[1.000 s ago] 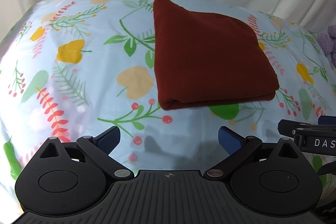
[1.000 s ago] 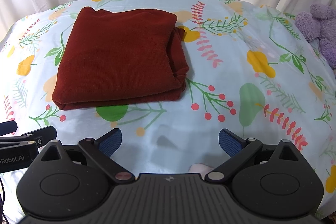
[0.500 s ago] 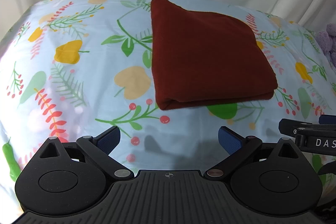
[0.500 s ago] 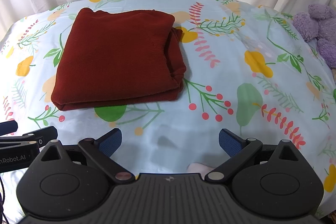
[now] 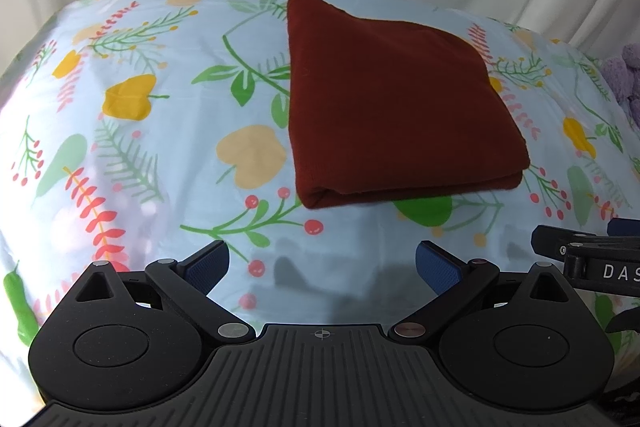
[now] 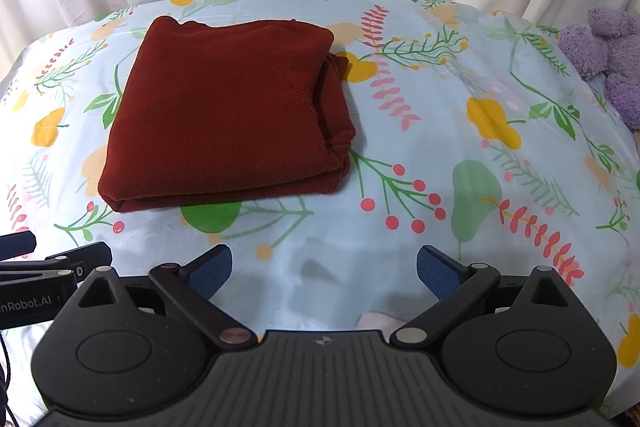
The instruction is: Fold small clothes
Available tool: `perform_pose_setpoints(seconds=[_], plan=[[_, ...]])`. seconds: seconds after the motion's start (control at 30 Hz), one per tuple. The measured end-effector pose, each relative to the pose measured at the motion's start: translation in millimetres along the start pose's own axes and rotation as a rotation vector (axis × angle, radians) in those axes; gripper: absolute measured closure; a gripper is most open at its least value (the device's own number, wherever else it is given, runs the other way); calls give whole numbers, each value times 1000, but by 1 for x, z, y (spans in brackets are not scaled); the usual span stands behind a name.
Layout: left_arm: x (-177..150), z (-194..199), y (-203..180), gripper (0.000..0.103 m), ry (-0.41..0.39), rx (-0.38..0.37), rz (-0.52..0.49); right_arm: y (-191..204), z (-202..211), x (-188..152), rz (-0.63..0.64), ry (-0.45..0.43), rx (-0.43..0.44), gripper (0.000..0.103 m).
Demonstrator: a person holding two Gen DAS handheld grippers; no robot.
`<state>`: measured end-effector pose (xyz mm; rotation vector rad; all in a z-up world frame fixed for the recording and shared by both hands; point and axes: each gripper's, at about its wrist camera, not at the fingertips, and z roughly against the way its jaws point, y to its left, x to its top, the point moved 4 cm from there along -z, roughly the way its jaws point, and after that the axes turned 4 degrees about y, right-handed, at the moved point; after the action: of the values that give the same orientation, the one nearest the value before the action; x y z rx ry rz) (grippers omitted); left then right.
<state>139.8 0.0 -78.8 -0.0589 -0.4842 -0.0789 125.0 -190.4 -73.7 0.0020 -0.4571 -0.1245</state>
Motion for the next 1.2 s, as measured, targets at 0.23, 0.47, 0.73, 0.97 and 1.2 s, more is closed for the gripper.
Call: perform_pose_setpoints(seconds=[0.23,0.47,0.73,0.97,1.2], plan=[[-1,1,0,1,0,-1,-1,-1,0,-1,-2,0,2,4],[-3,1,-2,1,2,-12,-3,-1,0,-3,-3,-2,3,4],[-3,1,-2,1,7,-16,-1,-1,1,-5,-6,-4,5,4],[-2,1,-1,1,7,-20,7,0,3,-6,-7,-5,5,4],[-3,1,-2,1,5,-22,0,-1,3,-6,-11,-7,4,4]])
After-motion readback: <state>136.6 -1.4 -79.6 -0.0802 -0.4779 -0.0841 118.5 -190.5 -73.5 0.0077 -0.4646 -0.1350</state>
